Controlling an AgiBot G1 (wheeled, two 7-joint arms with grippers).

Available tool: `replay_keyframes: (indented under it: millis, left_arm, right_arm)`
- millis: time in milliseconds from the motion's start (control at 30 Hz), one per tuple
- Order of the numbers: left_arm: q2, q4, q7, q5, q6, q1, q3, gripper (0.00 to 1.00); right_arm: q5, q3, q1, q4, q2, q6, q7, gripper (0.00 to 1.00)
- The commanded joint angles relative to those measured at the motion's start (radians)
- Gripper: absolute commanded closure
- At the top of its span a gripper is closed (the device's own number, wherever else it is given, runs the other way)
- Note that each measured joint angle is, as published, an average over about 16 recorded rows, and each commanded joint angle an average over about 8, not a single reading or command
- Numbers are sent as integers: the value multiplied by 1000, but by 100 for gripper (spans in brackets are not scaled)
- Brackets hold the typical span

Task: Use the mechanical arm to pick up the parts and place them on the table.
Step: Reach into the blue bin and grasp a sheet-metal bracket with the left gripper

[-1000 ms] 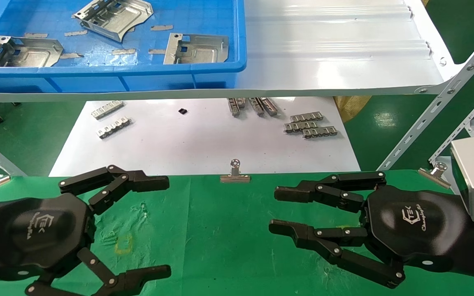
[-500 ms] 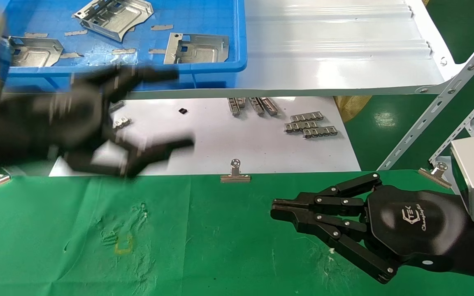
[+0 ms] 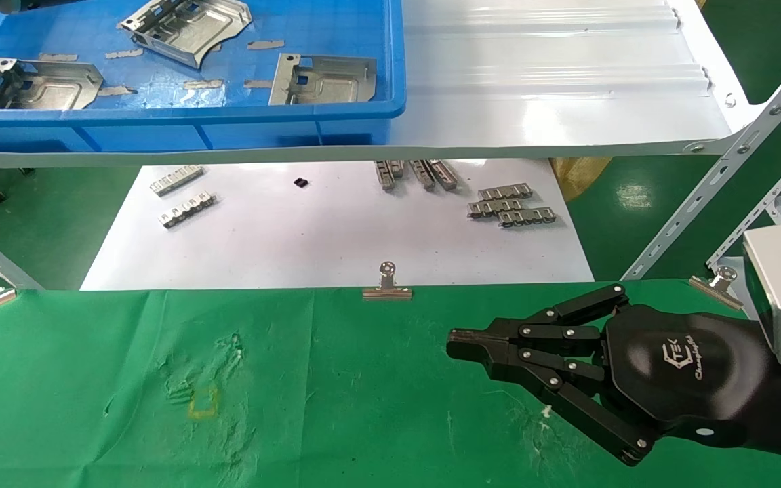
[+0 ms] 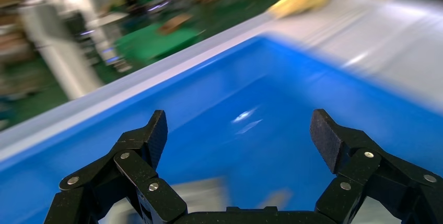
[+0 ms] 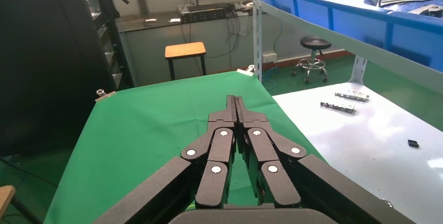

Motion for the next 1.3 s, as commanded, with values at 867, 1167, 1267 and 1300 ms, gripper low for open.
replay_keyframes:
  millis: [867, 1167, 1267, 1300]
  left_arm:
    - [76, 297, 16, 142, -258, -96, 79, 100]
    - [75, 299, 9, 141, -291, -85, 78, 100]
    - [75, 299, 6, 142, -291, -82, 78, 100]
    - [75, 299, 5, 142, -291, -81, 79, 100]
  right_arm:
    - [0, 0, 0, 0, 0, 0, 0, 100]
    - [0, 0, 0, 0, 0, 0, 0, 24]
    - [0, 0, 0, 0, 0, 0, 0, 0]
    - [0, 0, 0, 0, 0, 0, 0, 0]
